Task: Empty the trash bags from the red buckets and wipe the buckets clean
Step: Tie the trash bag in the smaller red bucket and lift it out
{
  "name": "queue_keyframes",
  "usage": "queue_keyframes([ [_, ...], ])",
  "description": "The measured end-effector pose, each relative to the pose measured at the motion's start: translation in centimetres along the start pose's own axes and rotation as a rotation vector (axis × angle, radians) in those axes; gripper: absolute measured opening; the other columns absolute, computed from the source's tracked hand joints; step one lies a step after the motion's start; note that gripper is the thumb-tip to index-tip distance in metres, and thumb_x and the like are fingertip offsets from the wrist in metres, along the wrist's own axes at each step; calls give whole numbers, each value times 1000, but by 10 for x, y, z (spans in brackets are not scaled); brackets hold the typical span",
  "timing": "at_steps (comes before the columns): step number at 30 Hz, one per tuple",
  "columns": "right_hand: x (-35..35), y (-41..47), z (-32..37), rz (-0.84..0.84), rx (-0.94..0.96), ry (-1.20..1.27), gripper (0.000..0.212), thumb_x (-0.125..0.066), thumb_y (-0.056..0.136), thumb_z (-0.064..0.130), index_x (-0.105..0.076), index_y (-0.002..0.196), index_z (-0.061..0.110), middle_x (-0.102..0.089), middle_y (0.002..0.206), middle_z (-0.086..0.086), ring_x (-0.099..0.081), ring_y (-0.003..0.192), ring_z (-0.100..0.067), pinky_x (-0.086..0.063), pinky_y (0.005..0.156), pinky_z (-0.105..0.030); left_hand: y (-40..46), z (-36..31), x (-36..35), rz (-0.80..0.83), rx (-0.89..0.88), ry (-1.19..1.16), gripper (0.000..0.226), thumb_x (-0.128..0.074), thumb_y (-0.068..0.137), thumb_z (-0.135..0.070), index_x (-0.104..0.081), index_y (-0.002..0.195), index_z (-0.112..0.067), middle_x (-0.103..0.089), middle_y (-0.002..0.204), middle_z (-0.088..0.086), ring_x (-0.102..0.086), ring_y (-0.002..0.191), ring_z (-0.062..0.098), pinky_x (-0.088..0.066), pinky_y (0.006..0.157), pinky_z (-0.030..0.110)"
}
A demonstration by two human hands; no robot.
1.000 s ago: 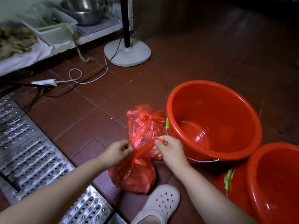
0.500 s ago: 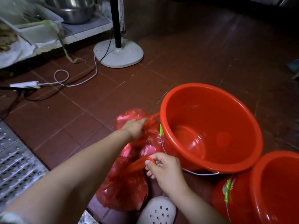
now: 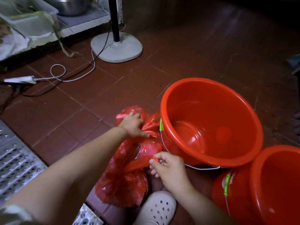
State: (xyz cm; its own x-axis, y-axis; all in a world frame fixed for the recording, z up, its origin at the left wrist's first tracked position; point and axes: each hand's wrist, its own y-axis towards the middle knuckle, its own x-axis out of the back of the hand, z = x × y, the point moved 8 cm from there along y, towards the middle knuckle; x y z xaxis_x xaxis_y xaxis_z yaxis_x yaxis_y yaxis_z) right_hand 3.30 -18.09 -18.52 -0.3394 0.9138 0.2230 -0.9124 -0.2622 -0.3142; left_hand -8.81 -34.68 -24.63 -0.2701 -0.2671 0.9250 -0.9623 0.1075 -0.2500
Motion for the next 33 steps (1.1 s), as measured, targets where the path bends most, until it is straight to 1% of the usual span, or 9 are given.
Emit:
queue_keyframes([
  [4,2,-3,0,-9,-3,17,22,-65,82,-1,-68,69,16,-62,52,2,-57,47,-6,-43,46,-17,-10,-5,0,-20,9,-73,49,-39,91,-59,-52,68,-17,-53,89,4,-40,97,25,-30,82,37],
  [6,3,-5,0,-11,1,16,22,-66,81,-1,-68,68,17,-62,51,3,-57,46,-6,-43,45,-17,-22,-2,11,-107,8,-176,34,-47,95,-39,-47,70,-16,-60,89,10,-46,98,30,-32,84,37],
  [10,1,-4,2,-30,26,-13,23,-71,78,5,-66,61,19,-61,49,1,-59,46,-6,-43,45,-18,-55,12,47,-350,19,-675,11,-56,87,0,-65,81,0,-64,87,15,-59,88,29,-44,84,36],
  [14,-6,3,11,-27,64,-80,22,-76,75,19,-62,58,23,-60,47,0,-52,45,-8,-40,49,-24,-84,20,84,-430,80,-924,22,-55,90,-5,-61,72,-14,-60,73,-5,-53,67,1,-41,69,20],
  [17,-9,14,18,-17,65,-52,24,-75,75,18,-58,59,12,-56,50,-1,-51,51,-13,-40,54,-28,-106,26,99,-340,81,-1044,20,-57,86,-15,-61,67,-10,-58,59,-8,-49,55,-3,-37,55,11],
  [21,-23,18,39,120,-24,89,24,-66,84,8,-56,63,8,-54,64,-9,-46,61,-12,-36,61,-23,-137,27,110,-177,77,-946,18,-65,85,-8,-66,67,-11,-59,59,-9,-51,61,-1,-38,61,12],
  [27,-48,-27,68,317,-263,208,28,-55,89,-7,-52,68,13,-60,68,-1,-52,57,2,-37,61,-11,-166,11,148,-139,222,-737,22,-57,92,-17,-64,74,-25,-59,63,-8,-45,76,8,-28,77,7],
  [31,-53,-68,105,337,-364,152,32,-45,92,-9,-48,72,16,-58,77,1,-51,68,-3,-38,62,-12,-188,-20,189,-119,295,-951,28,-49,96,-7,-58,70,-14,-53,69,-2,-46,75,10,-32,78,22],
  [33,-50,-90,139,325,-379,113,32,-38,92,-10,-49,76,15,-59,81,0,-51,74,-11,-37,61,-12,-206,-34,224,-141,303,-1056,30,-45,96,-2,-56,70,-12,-51,69,-2,-47,68,1,-35,71,15],
])
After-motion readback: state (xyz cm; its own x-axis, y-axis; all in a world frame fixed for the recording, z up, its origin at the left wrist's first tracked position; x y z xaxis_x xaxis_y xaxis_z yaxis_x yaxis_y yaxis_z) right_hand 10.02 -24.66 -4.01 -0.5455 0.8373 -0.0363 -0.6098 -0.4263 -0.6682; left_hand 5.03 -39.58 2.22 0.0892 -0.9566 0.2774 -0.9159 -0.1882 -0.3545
